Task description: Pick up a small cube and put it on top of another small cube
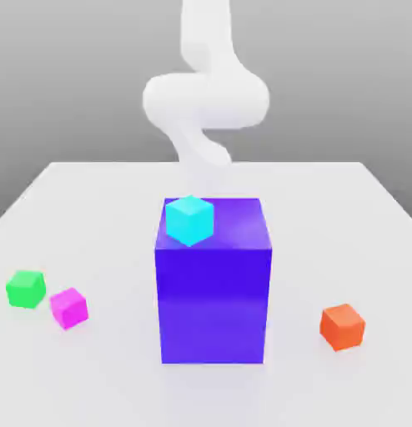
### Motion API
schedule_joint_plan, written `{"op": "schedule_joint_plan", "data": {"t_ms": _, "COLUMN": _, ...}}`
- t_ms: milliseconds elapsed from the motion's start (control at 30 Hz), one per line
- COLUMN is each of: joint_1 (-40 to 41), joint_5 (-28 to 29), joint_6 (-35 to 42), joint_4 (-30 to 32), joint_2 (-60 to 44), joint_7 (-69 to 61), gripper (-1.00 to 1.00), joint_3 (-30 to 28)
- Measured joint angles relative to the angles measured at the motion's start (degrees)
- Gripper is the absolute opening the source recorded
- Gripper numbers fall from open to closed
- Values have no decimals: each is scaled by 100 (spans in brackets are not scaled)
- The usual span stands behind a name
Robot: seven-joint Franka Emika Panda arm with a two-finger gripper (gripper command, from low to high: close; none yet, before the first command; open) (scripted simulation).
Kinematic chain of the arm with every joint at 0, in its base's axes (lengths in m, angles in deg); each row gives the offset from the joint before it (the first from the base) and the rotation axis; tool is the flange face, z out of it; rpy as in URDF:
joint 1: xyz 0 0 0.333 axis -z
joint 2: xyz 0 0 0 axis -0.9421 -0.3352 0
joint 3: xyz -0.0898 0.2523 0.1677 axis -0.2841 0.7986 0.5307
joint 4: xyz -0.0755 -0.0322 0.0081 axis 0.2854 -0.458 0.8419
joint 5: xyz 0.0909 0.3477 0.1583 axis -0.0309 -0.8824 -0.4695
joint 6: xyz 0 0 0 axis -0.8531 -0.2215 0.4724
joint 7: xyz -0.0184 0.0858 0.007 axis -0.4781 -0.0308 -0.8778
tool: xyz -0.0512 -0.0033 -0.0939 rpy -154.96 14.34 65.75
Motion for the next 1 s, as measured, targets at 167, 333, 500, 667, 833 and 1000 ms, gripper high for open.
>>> {"op": "schedule_joint_plan", "data": {"t_ms": 167, "joint_1": 490, "joint_5": 60, "joint_6": -733, "joint_4": 681, "joint_2": -1085, "joint_7": 93, "gripper": 0, "joint_3": -474}}
{"op": "schedule_joint_plan", "data": {"t_ms": 333, "joint_1": 955, "joint_5": 79, "joint_6": -1451, "joint_4": 1346, "joint_2": -2148, "joint_7": 154, "gripper": 0, "joint_3": -981}}
{"op": "schedule_joint_plan", "data": {"t_ms": 500, "joint_1": 1395, "joint_5": 0, "joint_6": -2155, "joint_4": 2002, "joint_2": -3199, "joint_7": 143, "gripper": 0, "joint_3": -1488}}
{"op": "schedule_joint_plan", "data": {"t_ms": 667, "joint_1": 1935, "joint_5": -359, "joint_6": -2856, "joint_4": 2603, "joint_2": -4264, "joint_7": -69, "gripper": 0, "joint_3": -1829}}
{"op": "schedule_joint_plan", "data": {"t_ms": 833, "joint_1": 2615, "joint_5": -1470, "joint_6": -3639, "joint_4": 2490, "joint_2": -5319, "joint_7": -890, "gripper": 0, "joint_3": -934}}
{"op": "schedule_joint_plan", "data": {"t_ms": 1000, "joint_1": 3143, "joint_5": -1864, "joint_6": -4053, "joint_4": 2378, "joint_2": -5840, "joint_7": -1193, "gripper": -100, "joint_3": -313}}
